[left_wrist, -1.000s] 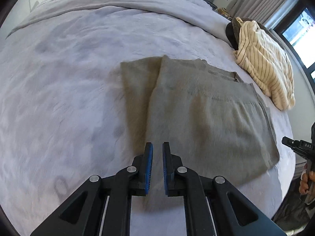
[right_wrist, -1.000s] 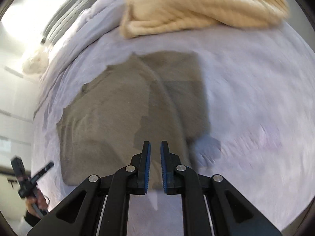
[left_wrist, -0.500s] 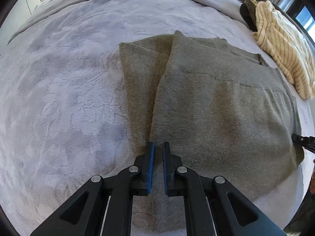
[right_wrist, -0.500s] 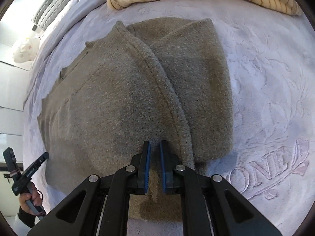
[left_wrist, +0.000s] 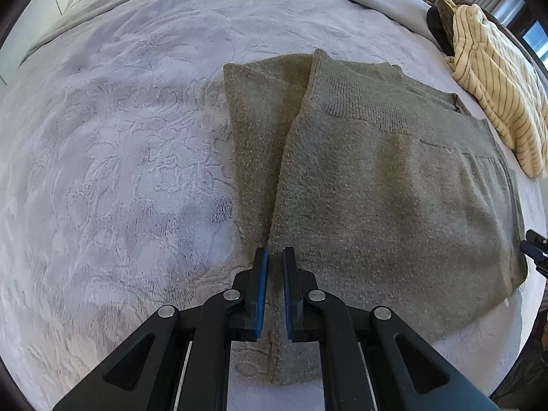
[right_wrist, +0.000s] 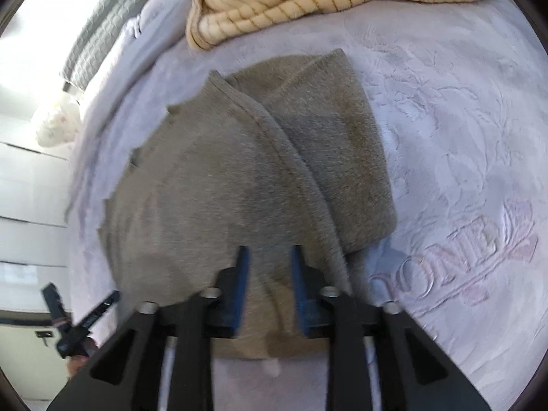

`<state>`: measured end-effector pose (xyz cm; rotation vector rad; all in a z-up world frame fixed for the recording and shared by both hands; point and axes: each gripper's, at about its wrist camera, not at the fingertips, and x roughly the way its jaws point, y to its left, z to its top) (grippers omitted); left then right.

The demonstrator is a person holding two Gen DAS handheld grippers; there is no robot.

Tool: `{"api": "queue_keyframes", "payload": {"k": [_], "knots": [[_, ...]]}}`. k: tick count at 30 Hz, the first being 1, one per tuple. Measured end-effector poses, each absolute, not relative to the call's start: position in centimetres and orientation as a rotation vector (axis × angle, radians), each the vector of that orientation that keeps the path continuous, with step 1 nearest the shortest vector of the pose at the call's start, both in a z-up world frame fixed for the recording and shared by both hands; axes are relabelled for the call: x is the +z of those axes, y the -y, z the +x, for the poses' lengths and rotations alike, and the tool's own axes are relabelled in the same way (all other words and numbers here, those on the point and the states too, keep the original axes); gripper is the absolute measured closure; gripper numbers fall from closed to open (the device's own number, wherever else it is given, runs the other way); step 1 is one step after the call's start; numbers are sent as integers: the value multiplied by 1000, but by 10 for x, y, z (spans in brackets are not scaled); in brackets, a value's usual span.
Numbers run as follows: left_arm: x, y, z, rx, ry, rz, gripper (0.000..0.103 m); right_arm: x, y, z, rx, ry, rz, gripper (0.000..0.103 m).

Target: Fold small clothes

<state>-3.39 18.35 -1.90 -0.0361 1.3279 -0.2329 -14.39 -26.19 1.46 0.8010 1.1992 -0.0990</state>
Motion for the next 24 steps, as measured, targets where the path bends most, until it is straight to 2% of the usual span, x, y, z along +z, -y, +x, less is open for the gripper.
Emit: {"api": "queue_keyframes", "payload": {"k": [20,21,22,23,24], "knots": [[-11,-191,-40,-205,-1338,-44,93,15,183,-138,63,-1270,823,49],[-12,-192,-40,-204,-1339,-49,87,14,179,-137,73,-1274,825,49],[-12,-192,-41,-199,-1340,-49,65,14,175,-136,85,-1279,827,49],[-12,-193,-41,-189,-1344,-46,6,13,169,-135,98,-1284,829,48],[-10,-195,-43,-162,-1333,-39,3,12,164,-134,109,-1289,830,46]]}}
